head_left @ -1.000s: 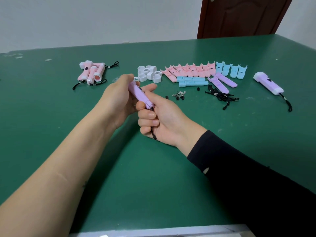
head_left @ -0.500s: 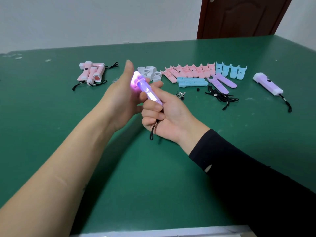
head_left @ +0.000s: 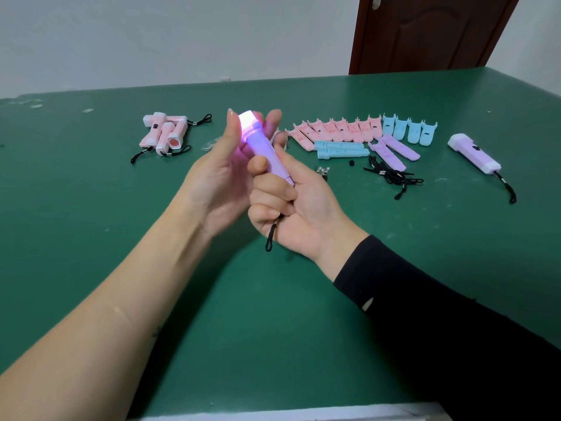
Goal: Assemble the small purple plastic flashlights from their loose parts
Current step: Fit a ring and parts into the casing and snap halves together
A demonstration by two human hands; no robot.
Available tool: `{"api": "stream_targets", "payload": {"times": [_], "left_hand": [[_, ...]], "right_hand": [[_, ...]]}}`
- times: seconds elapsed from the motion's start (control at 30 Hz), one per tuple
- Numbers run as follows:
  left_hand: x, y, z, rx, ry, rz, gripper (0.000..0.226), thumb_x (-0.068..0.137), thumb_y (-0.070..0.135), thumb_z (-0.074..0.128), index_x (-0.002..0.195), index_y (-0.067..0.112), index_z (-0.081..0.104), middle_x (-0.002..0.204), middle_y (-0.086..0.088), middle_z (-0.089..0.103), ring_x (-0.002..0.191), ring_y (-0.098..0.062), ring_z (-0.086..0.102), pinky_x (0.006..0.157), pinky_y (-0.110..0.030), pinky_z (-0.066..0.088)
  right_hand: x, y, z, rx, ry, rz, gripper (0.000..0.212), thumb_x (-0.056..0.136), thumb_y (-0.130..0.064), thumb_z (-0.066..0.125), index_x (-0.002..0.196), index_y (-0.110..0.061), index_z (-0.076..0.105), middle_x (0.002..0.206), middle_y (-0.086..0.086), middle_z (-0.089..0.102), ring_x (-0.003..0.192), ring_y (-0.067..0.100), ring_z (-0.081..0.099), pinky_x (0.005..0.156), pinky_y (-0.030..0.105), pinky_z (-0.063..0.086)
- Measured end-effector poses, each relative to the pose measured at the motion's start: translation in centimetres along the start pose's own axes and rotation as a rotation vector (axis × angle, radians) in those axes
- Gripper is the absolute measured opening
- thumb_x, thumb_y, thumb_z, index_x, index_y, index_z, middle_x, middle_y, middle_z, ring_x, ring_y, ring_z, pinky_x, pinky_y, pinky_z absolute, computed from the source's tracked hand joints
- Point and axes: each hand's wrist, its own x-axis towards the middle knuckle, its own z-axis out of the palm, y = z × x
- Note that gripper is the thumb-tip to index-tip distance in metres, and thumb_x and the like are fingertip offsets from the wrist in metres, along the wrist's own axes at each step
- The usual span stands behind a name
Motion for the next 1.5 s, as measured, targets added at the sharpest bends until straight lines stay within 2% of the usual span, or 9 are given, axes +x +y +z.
{"api": "stream_targets", "payload": {"times": [0.07,0.17,0.23,0.47,0.6,0.8,1.13,1.23,1.5], "left_hand": [[-0.1,-0.2,0.3,-0.052,-0.026,0.020,0.059,0.102,0.050,0.024,0.080,0.026,0.075,0.091,0.014,0.070,0.096,-0.005,0.060,0.088,-0.021,0.048],[-0.4,-0.1,0.5,-0.090,-0.076,0.015,0.060,0.099,0.054,0.024,0.087,0.025,0.074,0.063,0.010,0.062,0.092,-0.006,0.054,0.086,-0.019,0.044],[-0.4,-0.1,0.6,-0.098,-0.072,0.015,0.058,0.099,0.055,0.025,0.089,0.025,0.073,0.058,0.010,0.058,0.090,-0.006,0.053,0.084,-0.018,0.044],[-0.2,-0.1,0.8,0.030,0.075,0.031,0.045,0.102,0.051,0.029,0.112,0.020,0.061,0.106,0.010,0.073,0.098,-0.004,0.066,0.082,-0.022,0.054],[-0.2,-0.2,0.9,0.084,0.060,-0.012,0.057,0.100,0.059,0.023,0.118,0.018,0.058,0.105,0.010,0.073,0.106,-0.004,0.066,0.079,-0.022,0.055],[-0.3,-0.3,1.2,0.080,0.046,-0.001,0.041,0.102,0.048,0.030,0.103,0.016,0.055,0.105,0.004,0.074,0.107,-0.007,0.066,0.083,-0.023,0.055],[-0.5,-0.3,1.3,0.199,-0.002,-0.002,0.040,0.104,0.047,0.028,0.102,0.017,0.053,0.094,0.008,0.074,0.090,-0.008,0.068,0.076,-0.026,0.054],[-0.5,-0.3,1.2,0.203,0.002,-0.019,0.040,0.103,0.051,0.029,0.097,0.021,0.056,0.105,0.005,0.067,0.086,-0.011,0.067,0.072,-0.028,0.054],[-0.5,-0.6,1.3,0.208,0.026,-0.028,0.037,0.103,0.050,0.031,0.098,0.021,0.054,0.106,0.011,0.073,0.074,-0.011,0.066,0.061,-0.024,0.052]], "right_hand": [[0.0,0.1,0.0,0.008,-0.018,0.011,0.045,0.099,-0.048,0.034,0.077,-0.013,0.051,0.036,-0.007,0.029,0.040,0.008,0.010,0.038,0.017,0.025],[-0.1,0.1,0.1,0.002,-0.039,0.015,0.040,0.096,-0.046,0.038,0.078,-0.013,0.051,0.036,-0.007,0.029,0.040,0.008,0.010,0.039,0.016,0.024],[-0.2,0.2,0.1,0.001,-0.046,0.011,0.038,0.095,-0.045,0.039,0.078,-0.014,0.051,0.037,-0.007,0.029,0.040,0.008,0.010,0.040,0.016,0.023],[0.1,-0.3,0.4,-0.168,0.125,-0.132,0.043,0.100,-0.046,0.037,0.076,-0.014,0.051,0.039,-0.009,0.024,0.033,0.005,0.017,0.039,0.017,0.020],[0.2,-0.3,0.5,-0.270,0.184,-0.179,0.043,0.100,-0.046,0.039,0.074,-0.014,0.050,0.040,-0.010,0.022,0.034,0.005,0.016,0.039,0.018,0.019],[0.5,-0.2,0.3,-0.323,0.237,-0.184,0.044,0.099,-0.045,0.039,0.070,-0.015,0.050,0.039,-0.009,0.022,0.033,0.007,0.015,0.039,0.020,0.018],[0.3,-0.3,0.0,-0.268,0.221,-0.109,0.049,0.094,-0.055,0.043,0.064,-0.016,0.050,0.036,-0.006,0.024,0.031,0.009,0.016,0.041,0.022,0.014],[0.4,-0.3,0.1,-0.252,0.209,-0.132,0.048,0.097,-0.051,0.040,0.067,-0.015,0.049,0.035,-0.007,0.023,0.030,0.008,0.016,0.041,0.021,0.015],[0.6,0.1,0.4,-0.237,0.257,-0.173,0.044,0.097,-0.046,0.039,0.067,-0.015,0.046,0.035,-0.008,0.020,0.029,0.007,0.014,0.036,0.019,0.016]]}}
